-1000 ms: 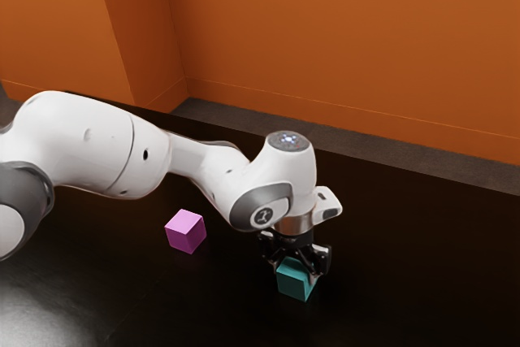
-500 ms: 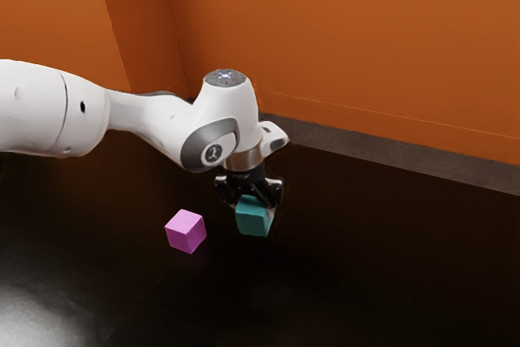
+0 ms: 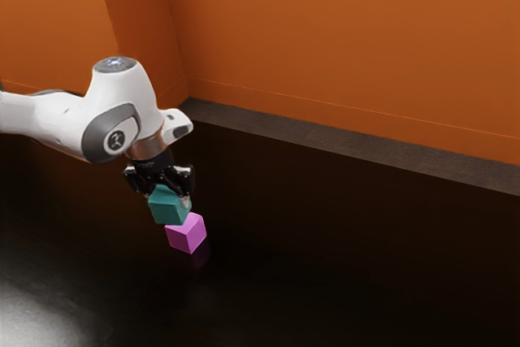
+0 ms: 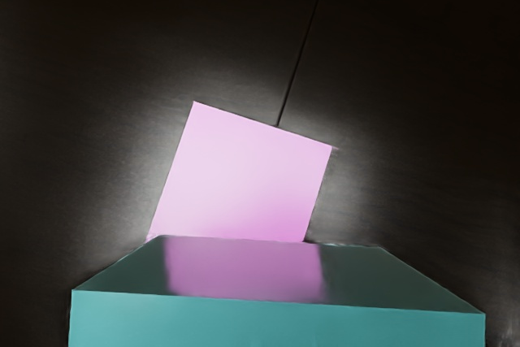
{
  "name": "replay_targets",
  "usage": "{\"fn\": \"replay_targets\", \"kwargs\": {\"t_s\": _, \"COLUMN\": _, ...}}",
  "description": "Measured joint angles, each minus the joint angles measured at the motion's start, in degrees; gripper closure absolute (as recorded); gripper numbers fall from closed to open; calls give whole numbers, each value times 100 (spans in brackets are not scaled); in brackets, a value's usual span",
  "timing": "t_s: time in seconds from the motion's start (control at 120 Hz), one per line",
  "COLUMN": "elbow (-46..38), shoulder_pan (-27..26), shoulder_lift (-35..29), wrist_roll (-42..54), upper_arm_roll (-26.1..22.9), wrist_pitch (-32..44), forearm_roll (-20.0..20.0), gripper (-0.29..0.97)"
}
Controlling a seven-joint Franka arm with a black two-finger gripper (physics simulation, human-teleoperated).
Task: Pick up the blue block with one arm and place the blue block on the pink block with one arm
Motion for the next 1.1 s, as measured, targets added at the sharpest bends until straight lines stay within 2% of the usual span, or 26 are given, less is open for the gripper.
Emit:
{"fn": "replay_targets", "kwargs": {"t_s": 0.3, "elbow": 29, "shoulder_pan": 313, "shoulder_lift": 381, "wrist_roll": 1172, "upper_arm_roll": 7, "wrist_pitch": 377, "forearm_roll": -254, "gripper": 31}}
{"fn": "replay_targets", "kwargs": {"t_s": 0.7, "elbow": 273, "shoulder_pan": 237, "shoulder_lift": 855, "wrist_roll": 2209, "upper_arm_roll": -1, "wrist_pitch": 635, "forearm_roll": -402, "gripper": 30}}
{"fn": "replay_targets", "kwargs": {"t_s": 0.908, "elbow": 250, "shoulder_pan": 239, "shoulder_lift": 929, "wrist_roll": 2488, "upper_arm_roll": 24, "wrist_pitch": 624, "forearm_roll": -986, "gripper": 30}}
{"fn": "replay_targets", "kwargs": {"t_s": 1.1, "elbow": 258, "shoulder_pan": 235, "shoulder_lift": 932, "wrist_roll": 2700, "upper_arm_roll": 32, "wrist_pitch": 626, "forearm_roll": -1116, "gripper": 30}}
